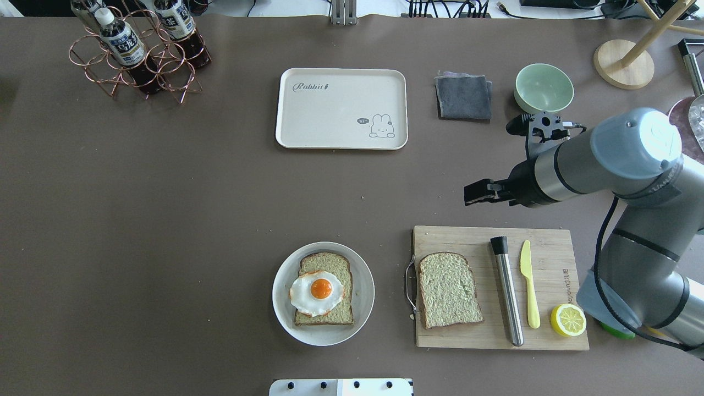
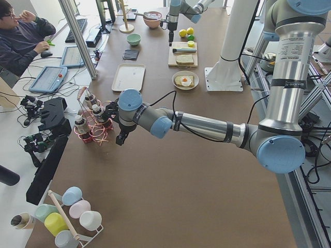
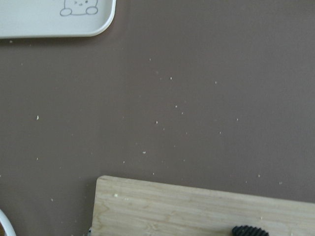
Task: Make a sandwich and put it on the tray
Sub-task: 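Move the right gripper down to the bread slice on the cutting board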
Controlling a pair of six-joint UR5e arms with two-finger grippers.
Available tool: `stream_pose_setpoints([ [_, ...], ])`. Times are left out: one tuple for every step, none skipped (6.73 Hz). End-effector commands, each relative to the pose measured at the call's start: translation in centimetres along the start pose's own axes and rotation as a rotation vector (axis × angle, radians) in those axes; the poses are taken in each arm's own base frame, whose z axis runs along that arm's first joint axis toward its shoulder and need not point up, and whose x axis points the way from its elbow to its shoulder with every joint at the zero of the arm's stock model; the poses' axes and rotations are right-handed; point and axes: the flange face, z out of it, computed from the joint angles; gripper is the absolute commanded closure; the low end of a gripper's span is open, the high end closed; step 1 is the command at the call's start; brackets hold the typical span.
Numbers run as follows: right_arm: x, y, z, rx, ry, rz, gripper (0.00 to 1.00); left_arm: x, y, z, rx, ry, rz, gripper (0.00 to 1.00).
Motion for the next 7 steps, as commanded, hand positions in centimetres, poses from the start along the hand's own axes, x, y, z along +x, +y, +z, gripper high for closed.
stream_pose_setpoints([
  [-2.1, 8.1, 0.7, -0.003, -0.008, 0.027, 0.0, 0.0, 0.1, 0.0, 0.013, 0.0, 0.014, 0.01],
  [-2.0, 11.4, 1.8, 0.007, -0.038, 0.031, 0.0, 0.0, 0.2, 0.0, 0.012, -0.002, 0.013, 0.01],
  [-0.5, 13.5, 2.6, 0.01, -0.025, 0.021, 0.0, 0.1, 0.0, 0.0, 0.015, -0.002, 0.018, 0.01],
  [0.6, 14.4, 2.7, 0.008, -0.031, 0.016, 0.01, 0.2, 0.0, 0.0, 0.015, -0.002, 0.02, 0.01],
  [0.7, 14.6, 2.9, 0.006, -0.036, 0.011, 0.04, 0.2, 0.1, 0.0, 0.021, -0.001, 0.026, 0.01],
  [0.6, 14.7, 3.2, 0.011, -0.033, 0.011, 0.11, 0.3, 0.2, 0.0, 0.025, 0.0, 0.029, 0.01],
  [0.4, 15.3, 3.9, -0.002, -0.03, 0.0, 0.17, 0.2, 0.2, 0.0, 0.024, 0.0, 0.03, 0.01],
])
